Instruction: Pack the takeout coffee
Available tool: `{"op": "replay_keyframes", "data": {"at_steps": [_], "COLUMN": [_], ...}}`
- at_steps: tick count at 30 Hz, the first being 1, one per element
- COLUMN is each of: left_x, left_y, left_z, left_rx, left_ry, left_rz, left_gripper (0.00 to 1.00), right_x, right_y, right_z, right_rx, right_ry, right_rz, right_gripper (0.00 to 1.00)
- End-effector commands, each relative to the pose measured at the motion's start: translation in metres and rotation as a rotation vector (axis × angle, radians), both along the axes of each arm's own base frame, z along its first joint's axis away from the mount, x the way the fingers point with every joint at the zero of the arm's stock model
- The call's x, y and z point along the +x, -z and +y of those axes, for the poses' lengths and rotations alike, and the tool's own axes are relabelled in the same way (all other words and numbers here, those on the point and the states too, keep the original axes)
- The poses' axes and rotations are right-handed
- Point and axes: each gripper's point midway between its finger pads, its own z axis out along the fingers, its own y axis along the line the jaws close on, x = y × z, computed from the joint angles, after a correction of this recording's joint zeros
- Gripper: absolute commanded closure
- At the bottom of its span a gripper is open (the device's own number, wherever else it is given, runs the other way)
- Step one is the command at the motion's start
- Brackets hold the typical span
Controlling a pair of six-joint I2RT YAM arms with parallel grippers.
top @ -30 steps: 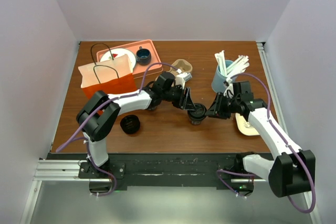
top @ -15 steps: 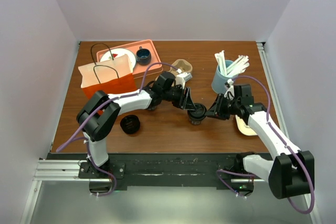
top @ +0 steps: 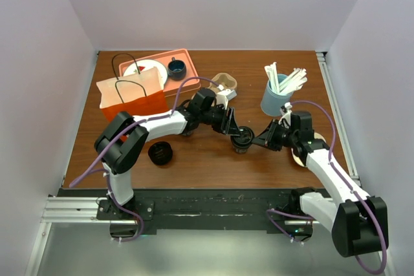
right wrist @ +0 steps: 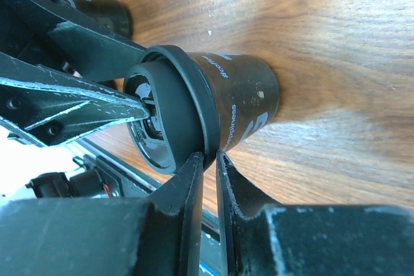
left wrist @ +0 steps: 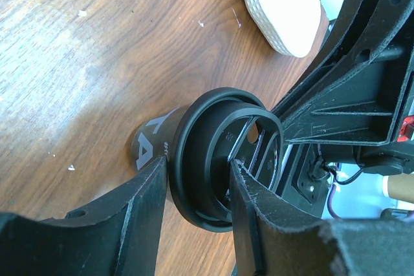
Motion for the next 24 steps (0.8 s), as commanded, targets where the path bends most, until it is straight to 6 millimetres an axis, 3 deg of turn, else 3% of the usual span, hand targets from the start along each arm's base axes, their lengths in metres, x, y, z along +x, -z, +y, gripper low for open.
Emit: {"op": "replay_keyframes", "data": {"at_steps": [1, 7, 14, 24], "left_x": [-0.064, -0.064, -0.064, -0.062], "left_y": [0.141, 0.144, 0.146, 0.148], "left_z": [0.088, 0.091, 0.094, 0.095], "left_rx": [0.517, 0.531, 0.546, 0.556], "left_ry": [-0.014, -0.014, -0.022, -0.031], "left_rz": [0.239, 0.243, 0.240, 0.234], "left_gripper": [0.60, 0.61, 0.61, 0.61], "right_x": [-0.013, -0.013, 0.017, 0.029], "right_y": [0.046, 0.050, -0.023, -0.040], "right_z": [-0.016, -0.021, -0.019, -0.015], "right_rx": [-0.090, -0.123, -0.115, -0.110], "right_ry": [0.094, 0.106, 0.111, 0.087], "right_rz": [0.103, 0.127, -0.029, -0.062], "right_gripper": [0.86, 0.79, 0.71, 0.71]}}
